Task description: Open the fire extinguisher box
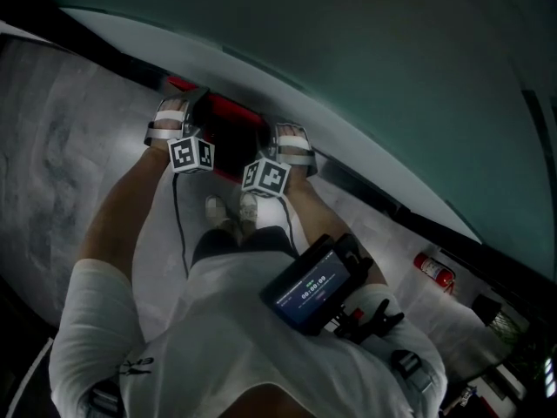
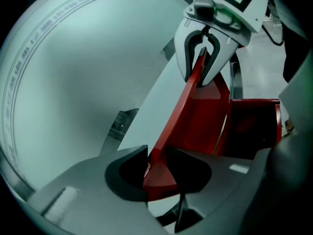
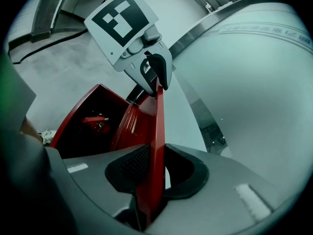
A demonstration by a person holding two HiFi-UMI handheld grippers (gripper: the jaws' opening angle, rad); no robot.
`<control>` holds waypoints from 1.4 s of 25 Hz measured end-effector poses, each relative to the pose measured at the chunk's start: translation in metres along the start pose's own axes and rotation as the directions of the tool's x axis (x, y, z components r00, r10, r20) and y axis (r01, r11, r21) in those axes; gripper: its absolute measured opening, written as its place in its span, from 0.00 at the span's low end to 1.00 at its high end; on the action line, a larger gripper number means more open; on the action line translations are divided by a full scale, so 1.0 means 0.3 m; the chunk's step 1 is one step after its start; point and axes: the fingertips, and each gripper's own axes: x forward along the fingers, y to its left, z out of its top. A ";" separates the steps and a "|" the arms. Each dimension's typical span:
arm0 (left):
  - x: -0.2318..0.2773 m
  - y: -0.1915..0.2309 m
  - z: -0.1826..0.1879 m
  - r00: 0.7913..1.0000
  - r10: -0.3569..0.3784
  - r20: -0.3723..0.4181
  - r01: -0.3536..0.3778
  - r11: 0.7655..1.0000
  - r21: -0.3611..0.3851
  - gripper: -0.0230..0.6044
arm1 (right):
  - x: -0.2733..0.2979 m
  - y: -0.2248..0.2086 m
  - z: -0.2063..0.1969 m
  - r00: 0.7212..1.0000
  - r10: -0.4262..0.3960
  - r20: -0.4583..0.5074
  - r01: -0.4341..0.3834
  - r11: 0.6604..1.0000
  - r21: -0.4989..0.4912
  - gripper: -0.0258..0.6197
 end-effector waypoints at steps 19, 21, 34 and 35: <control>0.209 0.062 -0.009 0.999 0.005 -0.044 -0.005 1.000 -0.003 0.19 | 0.148 -0.098 -0.067 0.995 -0.073 -0.062 0.073 0.997 -0.002 0.22; 0.238 0.062 -0.007 0.999 0.000 -0.045 0.000 1.000 -0.001 0.19 | 0.167 -0.107 -0.083 0.994 -0.083 -0.075 0.083 0.997 0.003 0.21; 0.330 0.041 -0.007 0.999 0.021 -0.047 -0.021 1.000 -0.005 0.18 | 0.201 -0.129 -0.134 0.987 -0.114 -0.110 0.119 0.992 0.036 0.20; 0.327 0.044 -0.007 0.998 0.027 -0.051 -0.027 1.000 -0.002 0.18 | 0.194 -0.127 -0.135 0.987 -0.115 -0.109 0.120 0.992 0.039 0.20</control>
